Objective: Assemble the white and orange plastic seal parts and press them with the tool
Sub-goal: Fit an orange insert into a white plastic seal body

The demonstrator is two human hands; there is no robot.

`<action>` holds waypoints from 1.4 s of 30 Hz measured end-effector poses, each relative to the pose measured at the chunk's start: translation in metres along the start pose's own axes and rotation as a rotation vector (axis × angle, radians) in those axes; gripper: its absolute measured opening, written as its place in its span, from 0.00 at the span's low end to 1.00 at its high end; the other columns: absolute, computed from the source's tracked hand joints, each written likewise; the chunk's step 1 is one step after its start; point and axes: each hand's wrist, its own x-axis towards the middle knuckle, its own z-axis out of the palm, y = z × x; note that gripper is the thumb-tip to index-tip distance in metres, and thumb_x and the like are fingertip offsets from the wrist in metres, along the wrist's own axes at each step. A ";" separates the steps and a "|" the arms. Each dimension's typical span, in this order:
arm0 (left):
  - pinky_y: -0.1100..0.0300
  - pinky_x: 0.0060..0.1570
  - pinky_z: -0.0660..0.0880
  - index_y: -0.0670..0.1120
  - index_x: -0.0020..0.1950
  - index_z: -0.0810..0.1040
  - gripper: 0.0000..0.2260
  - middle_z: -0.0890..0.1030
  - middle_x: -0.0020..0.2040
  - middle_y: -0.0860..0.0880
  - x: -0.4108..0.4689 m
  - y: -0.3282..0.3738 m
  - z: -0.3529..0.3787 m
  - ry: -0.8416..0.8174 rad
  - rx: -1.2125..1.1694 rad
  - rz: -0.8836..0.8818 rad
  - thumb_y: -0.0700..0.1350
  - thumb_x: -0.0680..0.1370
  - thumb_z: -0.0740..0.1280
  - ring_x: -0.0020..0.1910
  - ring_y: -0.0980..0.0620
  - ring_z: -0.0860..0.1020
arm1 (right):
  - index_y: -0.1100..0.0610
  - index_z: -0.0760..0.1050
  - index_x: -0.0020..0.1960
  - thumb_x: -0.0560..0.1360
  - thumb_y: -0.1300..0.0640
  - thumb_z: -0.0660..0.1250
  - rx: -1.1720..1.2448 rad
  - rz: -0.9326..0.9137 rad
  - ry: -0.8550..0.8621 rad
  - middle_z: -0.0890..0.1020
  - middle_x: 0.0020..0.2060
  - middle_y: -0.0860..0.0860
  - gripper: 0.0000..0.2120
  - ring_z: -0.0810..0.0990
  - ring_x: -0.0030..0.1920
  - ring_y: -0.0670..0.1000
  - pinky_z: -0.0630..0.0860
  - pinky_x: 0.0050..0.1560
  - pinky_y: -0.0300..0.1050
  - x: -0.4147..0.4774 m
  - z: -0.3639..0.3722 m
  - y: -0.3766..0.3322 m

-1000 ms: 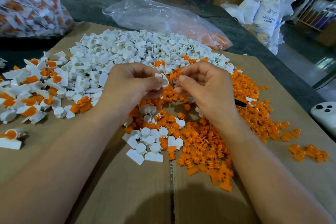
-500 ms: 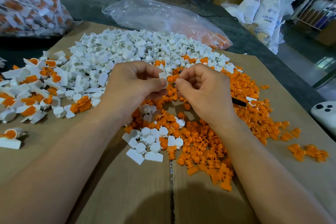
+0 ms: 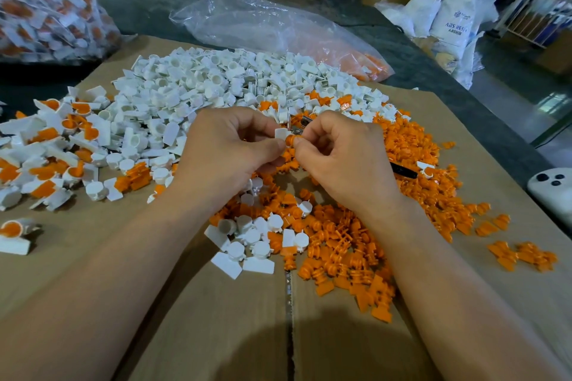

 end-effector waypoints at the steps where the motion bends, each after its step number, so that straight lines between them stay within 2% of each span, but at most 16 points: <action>1: 0.65 0.31 0.79 0.46 0.36 0.80 0.09 0.82 0.31 0.46 0.000 0.000 0.000 0.000 0.004 0.009 0.33 0.70 0.71 0.28 0.55 0.81 | 0.55 0.73 0.35 0.71 0.59 0.69 -0.011 -0.007 0.002 0.71 0.24 0.41 0.08 0.71 0.27 0.44 0.68 0.30 0.35 0.000 0.000 0.000; 3: 0.65 0.31 0.78 0.47 0.35 0.80 0.09 0.82 0.31 0.46 -0.001 -0.001 0.001 0.001 0.015 0.029 0.34 0.70 0.72 0.27 0.55 0.80 | 0.57 0.74 0.34 0.71 0.59 0.68 -0.032 -0.020 -0.001 0.70 0.24 0.41 0.08 0.70 0.25 0.43 0.68 0.30 0.35 -0.001 0.001 0.000; 7: 0.63 0.32 0.79 0.47 0.36 0.80 0.08 0.82 0.32 0.46 0.001 -0.002 0.001 0.016 0.036 0.041 0.35 0.70 0.72 0.29 0.53 0.81 | 0.60 0.75 0.35 0.73 0.59 0.66 -0.018 -0.010 -0.037 0.72 0.25 0.43 0.09 0.72 0.30 0.45 0.67 0.31 0.36 -0.001 0.002 -0.001; 11: 0.60 0.34 0.81 0.48 0.36 0.81 0.06 0.82 0.32 0.46 0.002 -0.003 0.000 0.056 0.041 0.034 0.37 0.71 0.72 0.30 0.50 0.82 | 0.60 0.76 0.39 0.76 0.57 0.64 -0.017 -0.007 -0.103 0.74 0.27 0.46 0.09 0.71 0.28 0.46 0.66 0.31 0.39 0.000 0.002 -0.002; 17: 0.55 0.34 0.81 0.48 0.37 0.80 0.06 0.82 0.32 0.47 0.000 -0.002 0.001 0.068 0.079 0.050 0.38 0.71 0.72 0.29 0.49 0.81 | 0.60 0.73 0.41 0.77 0.59 0.62 -0.038 -0.037 -0.155 0.77 0.32 0.55 0.08 0.77 0.36 0.55 0.69 0.37 0.51 0.001 0.000 -0.001; 21: 0.51 0.35 0.80 0.51 0.36 0.80 0.08 0.82 0.31 0.46 -0.002 -0.002 0.002 0.071 0.134 0.082 0.39 0.72 0.72 0.31 0.47 0.81 | 0.57 0.72 0.39 0.76 0.60 0.63 -0.058 -0.066 -0.144 0.76 0.31 0.54 0.07 0.76 0.33 0.54 0.69 0.34 0.49 0.000 -0.002 -0.002; 26: 0.50 0.36 0.79 0.51 0.36 0.79 0.08 0.82 0.32 0.48 -0.004 -0.001 0.002 0.070 0.167 0.103 0.39 0.72 0.72 0.31 0.47 0.81 | 0.61 0.72 0.39 0.76 0.59 0.63 -0.145 -0.115 -0.140 0.73 0.29 0.53 0.08 0.71 0.31 0.53 0.66 0.32 0.48 -0.001 -0.001 -0.003; 30: 0.46 0.36 0.80 0.51 0.36 0.79 0.08 0.82 0.32 0.47 -0.005 -0.001 0.002 0.077 0.163 0.099 0.40 0.73 0.71 0.33 0.46 0.81 | 0.59 0.73 0.39 0.76 0.59 0.64 -0.031 -0.026 -0.142 0.76 0.29 0.53 0.08 0.74 0.31 0.54 0.68 0.33 0.48 -0.001 -0.001 -0.004; 34: 0.47 0.32 0.80 0.50 0.36 0.79 0.07 0.82 0.31 0.47 -0.006 0.000 0.003 0.090 0.132 0.081 0.40 0.73 0.71 0.31 0.48 0.81 | 0.63 0.74 0.40 0.76 0.59 0.64 -0.155 -0.112 -0.112 0.72 0.28 0.52 0.09 0.71 0.29 0.54 0.64 0.29 0.47 -0.002 0.000 -0.004; 38: 0.48 0.39 0.80 0.51 0.35 0.79 0.08 0.82 0.33 0.47 -0.006 -0.001 0.004 0.105 0.147 0.087 0.40 0.72 0.72 0.34 0.45 0.81 | 0.62 0.75 0.39 0.76 0.58 0.64 0.035 0.036 -0.145 0.80 0.31 0.56 0.09 0.78 0.32 0.54 0.71 0.35 0.49 0.000 0.001 -0.003; 42: 0.47 0.37 0.80 0.50 0.36 0.79 0.07 0.82 0.33 0.45 -0.006 -0.001 0.003 0.115 0.157 0.090 0.40 0.73 0.71 0.33 0.45 0.81 | 0.62 0.75 0.40 0.76 0.59 0.64 0.020 -0.039 -0.133 0.77 0.29 0.56 0.09 0.74 0.30 0.55 0.68 0.33 0.51 -0.002 0.002 -0.001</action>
